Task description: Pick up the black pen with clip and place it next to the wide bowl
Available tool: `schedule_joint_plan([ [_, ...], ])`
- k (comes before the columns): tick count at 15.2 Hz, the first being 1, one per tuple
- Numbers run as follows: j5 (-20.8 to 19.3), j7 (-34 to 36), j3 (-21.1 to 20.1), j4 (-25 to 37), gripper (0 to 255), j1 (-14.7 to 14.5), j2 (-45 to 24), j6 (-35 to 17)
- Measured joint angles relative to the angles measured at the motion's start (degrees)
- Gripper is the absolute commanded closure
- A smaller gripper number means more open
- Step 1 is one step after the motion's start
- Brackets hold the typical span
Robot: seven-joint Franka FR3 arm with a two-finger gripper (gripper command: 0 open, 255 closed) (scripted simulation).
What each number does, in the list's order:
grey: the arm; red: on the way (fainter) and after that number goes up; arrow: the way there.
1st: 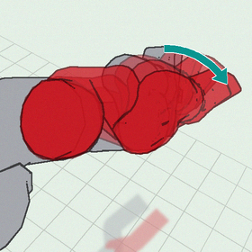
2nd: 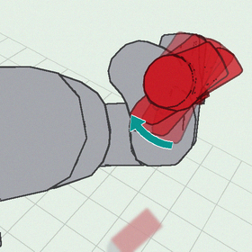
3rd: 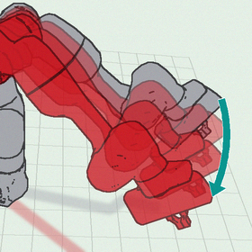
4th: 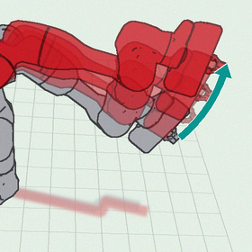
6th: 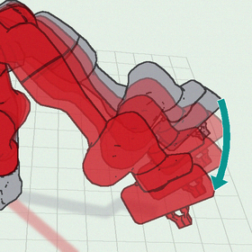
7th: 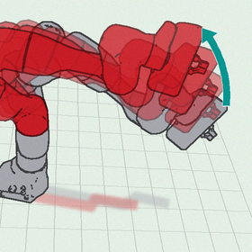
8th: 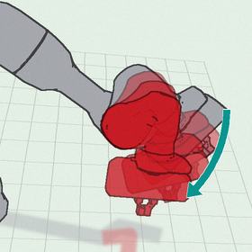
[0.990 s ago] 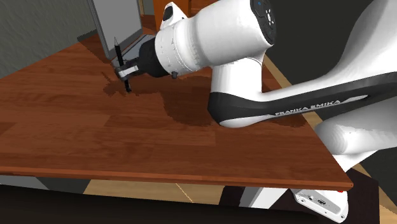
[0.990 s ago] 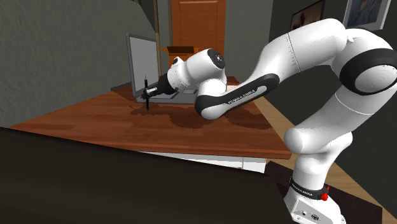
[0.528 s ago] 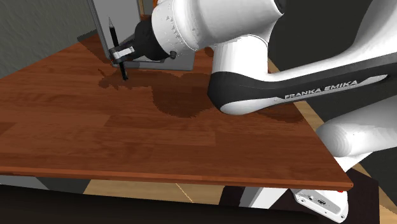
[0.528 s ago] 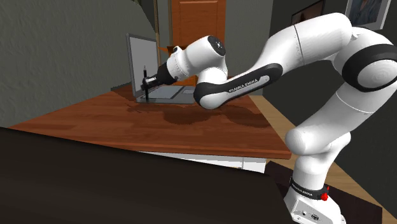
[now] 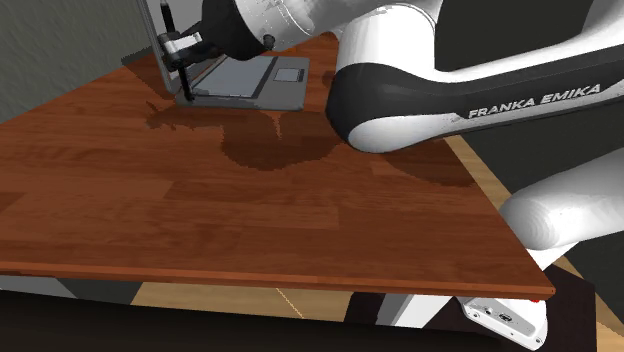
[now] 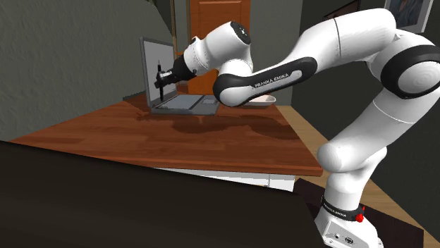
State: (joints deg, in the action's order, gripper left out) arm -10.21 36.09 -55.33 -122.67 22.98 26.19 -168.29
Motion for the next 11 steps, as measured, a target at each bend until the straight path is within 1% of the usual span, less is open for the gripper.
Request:
schedule_joint_plan([
  [7,1.1,-2.7,3.1,4.4,255,-2.6,-0.9,4.8],
  [11,1.5,-3.9,4.0,7.4,255,-3.4,-1.5,7.6],
])
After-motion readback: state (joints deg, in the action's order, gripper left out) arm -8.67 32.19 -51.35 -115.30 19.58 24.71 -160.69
